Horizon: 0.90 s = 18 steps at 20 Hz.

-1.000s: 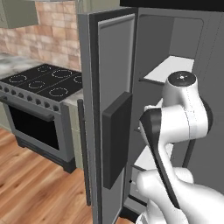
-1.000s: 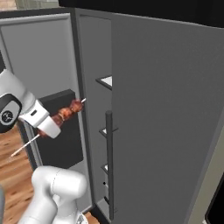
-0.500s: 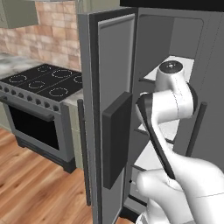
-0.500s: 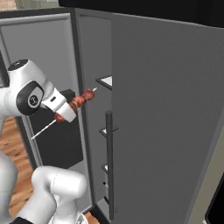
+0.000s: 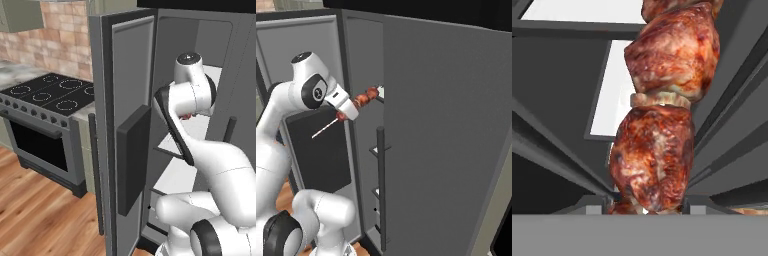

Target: Store the kebab skewer in the freezer for long-term storage. Close the freezer door after placing the cooked food.

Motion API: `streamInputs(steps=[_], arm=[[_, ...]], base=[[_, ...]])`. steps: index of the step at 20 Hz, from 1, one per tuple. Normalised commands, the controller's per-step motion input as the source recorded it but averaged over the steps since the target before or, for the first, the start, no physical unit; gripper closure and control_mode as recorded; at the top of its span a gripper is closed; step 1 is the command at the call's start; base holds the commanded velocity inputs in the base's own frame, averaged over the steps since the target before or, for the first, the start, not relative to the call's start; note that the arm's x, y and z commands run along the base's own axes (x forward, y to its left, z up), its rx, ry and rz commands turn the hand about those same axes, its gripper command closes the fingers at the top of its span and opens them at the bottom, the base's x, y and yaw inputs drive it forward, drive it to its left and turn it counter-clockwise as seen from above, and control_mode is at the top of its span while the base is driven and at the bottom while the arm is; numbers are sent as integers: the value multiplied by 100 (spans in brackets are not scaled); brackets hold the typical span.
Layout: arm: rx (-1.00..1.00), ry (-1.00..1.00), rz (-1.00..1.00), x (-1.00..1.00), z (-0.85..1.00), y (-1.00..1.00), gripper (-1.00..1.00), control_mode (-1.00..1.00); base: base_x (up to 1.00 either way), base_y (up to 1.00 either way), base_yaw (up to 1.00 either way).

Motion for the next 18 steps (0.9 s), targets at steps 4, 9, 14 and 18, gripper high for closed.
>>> streamInputs(steps=[4,9,14,18], arm=[[0,-7,-16,54,3,-24,100,-100],[0,-6,-32,42,0,0,100,-100],[4,0,-8,30,0,-13,100,-100],[1,2,0,44,0,-10,100,-100]], base=[[0,0,0],[0,0,0],[0,0,0],[0,0,0]])
